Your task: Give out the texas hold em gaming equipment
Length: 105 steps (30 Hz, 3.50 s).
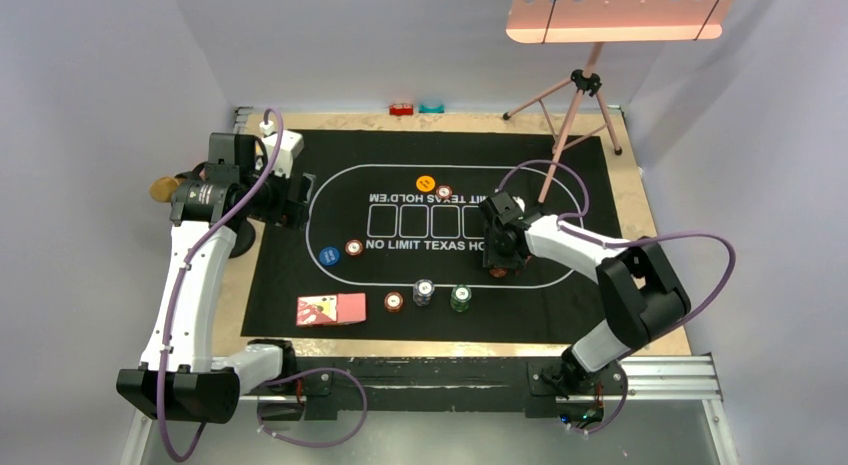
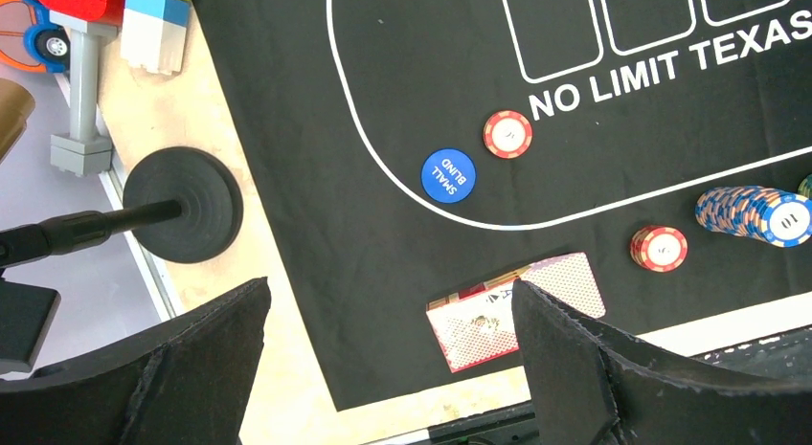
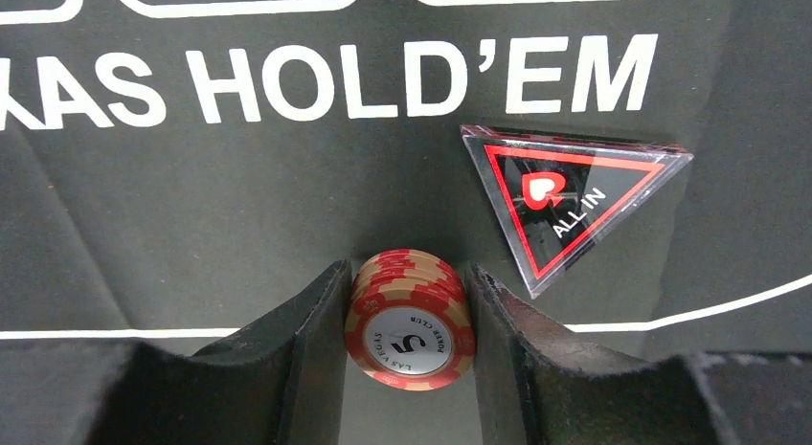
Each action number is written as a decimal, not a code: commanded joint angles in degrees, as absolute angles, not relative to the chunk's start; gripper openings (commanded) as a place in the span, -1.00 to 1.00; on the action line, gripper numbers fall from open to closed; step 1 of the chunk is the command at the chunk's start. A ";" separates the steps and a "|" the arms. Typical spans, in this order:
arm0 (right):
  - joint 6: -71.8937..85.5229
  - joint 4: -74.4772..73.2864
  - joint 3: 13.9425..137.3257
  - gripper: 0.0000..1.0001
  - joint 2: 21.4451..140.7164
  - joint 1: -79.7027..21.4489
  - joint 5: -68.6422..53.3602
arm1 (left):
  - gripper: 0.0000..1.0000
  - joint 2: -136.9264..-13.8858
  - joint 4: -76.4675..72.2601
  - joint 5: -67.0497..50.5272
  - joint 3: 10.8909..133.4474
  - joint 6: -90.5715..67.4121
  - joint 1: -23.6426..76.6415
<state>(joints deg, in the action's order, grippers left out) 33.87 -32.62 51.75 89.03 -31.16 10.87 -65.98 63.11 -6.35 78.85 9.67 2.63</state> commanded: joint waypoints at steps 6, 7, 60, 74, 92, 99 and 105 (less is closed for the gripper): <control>36.12 -30.85 50.10 -0.06 91.52 -31.28 10.24 | 0.99 -65.62 62.97 -7.38 79.58 10.42 2.29; 36.21 -31.08 50.16 0.01 91.50 -31.29 10.54 | 0.99 -65.60 62.89 -7.32 79.56 10.38 2.29; 20.79 -32.99 70.18 0.50 96.02 -59.35 5.63 | 0.99 -64.87 63.07 -7.48 78.95 9.94 2.29; 21.00 -31.11 68.38 0.25 99.17 -59.33 5.17 | 0.99 -64.52 63.08 -7.17 78.86 10.02 2.29; 22.24 -32.19 68.82 -0.55 98.27 -59.33 5.80 | 0.99 -63.63 62.88 -6.74 78.46 10.39 2.29; 22.18 -34.48 73.94 -0.96 96.03 -59.28 6.99 | 0.99 -63.86 62.47 -7.48 78.23 9.97 2.29; 20.84 -36.23 81.91 -1.00 99.32 -58.99 7.21 | 0.99 -65.27 62.04 -8.17 79.07 8.83 2.22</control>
<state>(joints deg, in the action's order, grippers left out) 21.76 -35.94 75.05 99.31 -59.29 6.26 -64.86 63.48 -7.01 78.83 9.63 2.63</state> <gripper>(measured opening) 0.461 0.995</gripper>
